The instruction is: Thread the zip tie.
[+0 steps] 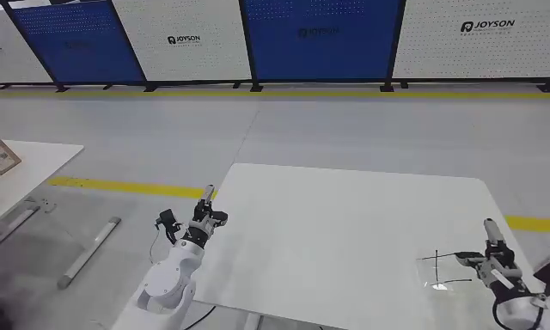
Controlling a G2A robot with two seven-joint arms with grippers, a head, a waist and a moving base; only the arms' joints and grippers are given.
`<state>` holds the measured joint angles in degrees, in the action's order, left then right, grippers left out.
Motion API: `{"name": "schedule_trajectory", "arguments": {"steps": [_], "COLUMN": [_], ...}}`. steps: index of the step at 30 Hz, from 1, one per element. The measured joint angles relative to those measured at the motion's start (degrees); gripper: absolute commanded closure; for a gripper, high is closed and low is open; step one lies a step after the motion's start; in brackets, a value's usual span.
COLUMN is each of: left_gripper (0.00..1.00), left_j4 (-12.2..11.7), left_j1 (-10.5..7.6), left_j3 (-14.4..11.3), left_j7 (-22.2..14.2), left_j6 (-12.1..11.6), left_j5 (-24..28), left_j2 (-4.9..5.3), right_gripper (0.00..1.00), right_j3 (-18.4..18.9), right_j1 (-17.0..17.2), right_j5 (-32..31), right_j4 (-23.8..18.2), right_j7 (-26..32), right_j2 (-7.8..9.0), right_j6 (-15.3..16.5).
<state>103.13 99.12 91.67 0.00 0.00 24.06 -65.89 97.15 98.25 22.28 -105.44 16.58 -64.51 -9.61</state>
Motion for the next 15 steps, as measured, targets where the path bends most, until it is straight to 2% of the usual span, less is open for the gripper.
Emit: {"name": "schedule_trajectory", "arguments": {"steps": [1, 3, 15], "left_gripper": [0.00, 0.00, 0.00], "left_j4": [0.00, 0.00, 0.00], "left_j1": [0.00, 0.00, 0.00], "left_j3": [0.00, 0.00, 0.00], "left_j7": [0.00, 0.00, 0.00], "left_j6": [0.00, 0.00, 0.00], "left_j5": [0.00, 0.00, 0.00], "left_j2": [0.00, 0.00, 0.00], "right_gripper": [0.00, 0.00, 0.00], "right_j3": [0.64, 1.01, 0.96], "right_j1": [-0.54, -1.04, -1.03], "right_j5": [-2.86, -6.21, -5.28], "right_j4": [0.06, 0.30, 0.32], "right_j7": [2.95, 4.84, 4.54], "right_j2": [0.42, 0.67, 0.64], "right_j6": [-1.80, -2.91, -2.79]}}
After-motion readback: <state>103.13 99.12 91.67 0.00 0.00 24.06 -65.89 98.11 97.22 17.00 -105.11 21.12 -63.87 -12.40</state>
